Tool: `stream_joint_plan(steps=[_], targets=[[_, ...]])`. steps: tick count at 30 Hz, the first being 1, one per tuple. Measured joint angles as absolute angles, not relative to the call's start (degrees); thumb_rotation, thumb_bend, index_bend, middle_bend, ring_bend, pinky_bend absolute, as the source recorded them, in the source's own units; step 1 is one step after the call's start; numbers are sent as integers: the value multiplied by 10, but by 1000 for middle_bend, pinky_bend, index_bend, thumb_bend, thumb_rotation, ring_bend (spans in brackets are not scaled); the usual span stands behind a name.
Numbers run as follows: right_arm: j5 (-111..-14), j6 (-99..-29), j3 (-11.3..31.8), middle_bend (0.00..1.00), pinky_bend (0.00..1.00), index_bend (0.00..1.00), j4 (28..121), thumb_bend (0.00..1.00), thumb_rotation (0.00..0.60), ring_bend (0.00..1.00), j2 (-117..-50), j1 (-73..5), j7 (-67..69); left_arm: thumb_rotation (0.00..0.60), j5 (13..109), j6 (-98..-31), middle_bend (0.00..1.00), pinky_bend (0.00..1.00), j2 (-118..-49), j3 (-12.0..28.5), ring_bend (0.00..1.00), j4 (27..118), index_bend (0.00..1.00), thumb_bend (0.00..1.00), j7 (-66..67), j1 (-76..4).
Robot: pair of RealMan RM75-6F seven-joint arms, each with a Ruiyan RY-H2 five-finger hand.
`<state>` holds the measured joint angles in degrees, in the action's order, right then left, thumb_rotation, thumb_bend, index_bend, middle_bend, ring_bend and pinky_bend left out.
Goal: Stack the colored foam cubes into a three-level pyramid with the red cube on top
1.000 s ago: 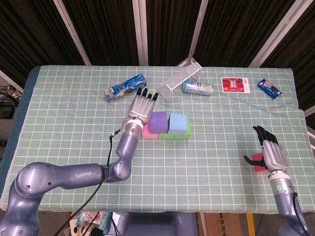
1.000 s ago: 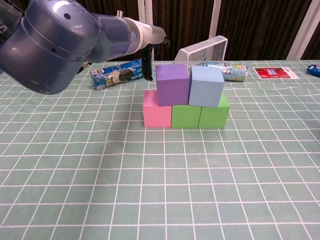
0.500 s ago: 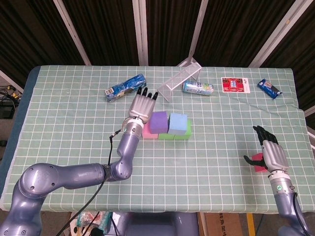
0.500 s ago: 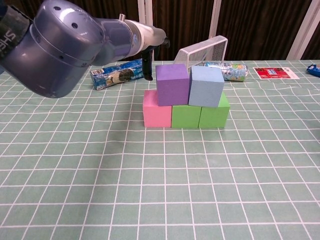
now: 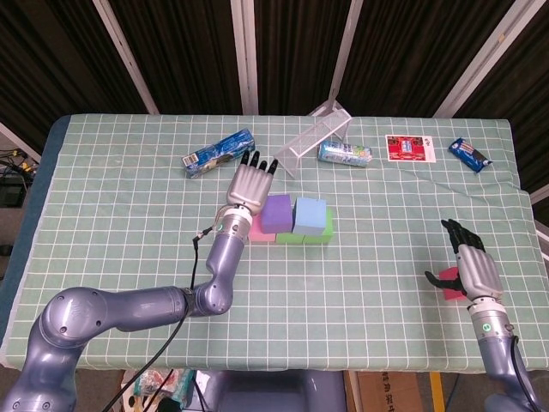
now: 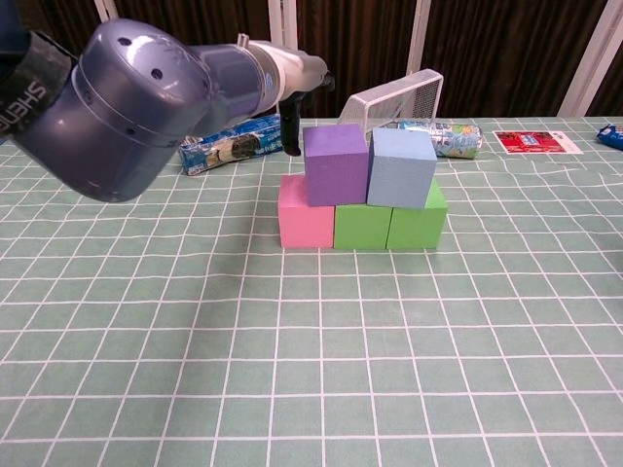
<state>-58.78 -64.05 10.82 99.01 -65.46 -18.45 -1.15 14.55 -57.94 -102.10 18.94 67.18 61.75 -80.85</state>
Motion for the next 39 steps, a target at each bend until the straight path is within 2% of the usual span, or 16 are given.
stream_joint_plan(steps=[39], targets=[[-584, -637, 108, 0, 0, 0, 990, 261, 600, 0, -655, -186, -13, 600, 194, -565, 167, 27, -1055, 201, 27, 627, 0, 315, 615, -805]])
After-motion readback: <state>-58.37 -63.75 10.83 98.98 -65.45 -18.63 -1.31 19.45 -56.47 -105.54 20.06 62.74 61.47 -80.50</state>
